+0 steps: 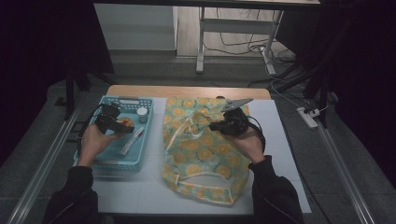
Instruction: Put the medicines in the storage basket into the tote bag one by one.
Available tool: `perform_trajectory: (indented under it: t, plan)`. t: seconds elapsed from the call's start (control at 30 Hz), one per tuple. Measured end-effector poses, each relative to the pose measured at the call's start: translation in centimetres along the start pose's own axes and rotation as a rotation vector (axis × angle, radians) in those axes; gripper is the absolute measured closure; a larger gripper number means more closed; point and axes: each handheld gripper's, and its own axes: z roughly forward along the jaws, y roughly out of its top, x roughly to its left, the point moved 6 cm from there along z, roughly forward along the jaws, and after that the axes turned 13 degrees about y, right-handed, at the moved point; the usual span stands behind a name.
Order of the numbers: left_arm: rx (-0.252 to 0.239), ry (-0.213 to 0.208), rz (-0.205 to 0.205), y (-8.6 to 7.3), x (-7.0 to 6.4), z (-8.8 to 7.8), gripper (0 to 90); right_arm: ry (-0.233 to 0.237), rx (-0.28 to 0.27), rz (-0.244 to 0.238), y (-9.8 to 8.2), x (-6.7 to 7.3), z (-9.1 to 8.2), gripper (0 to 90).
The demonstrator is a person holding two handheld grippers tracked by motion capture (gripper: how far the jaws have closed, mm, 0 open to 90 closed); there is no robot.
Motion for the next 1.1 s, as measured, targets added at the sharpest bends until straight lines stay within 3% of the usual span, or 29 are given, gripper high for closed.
perform_trajectory:
  t: [0.5, 1.1]
  plan:
    - [-0.061, -0.045, 0.065, 0.1, -1.9, -2.7, 20.1, -0.005, -0.012, -0.006, 0.1, 0.0, -0.1, 89.1]
    - [-0.116, -0.116, 0.144, -0.1, -5.5, -5.0, 20.1, -0.011, -0.026, -0.001, 0.2, -0.1, -0.2, 89.1]
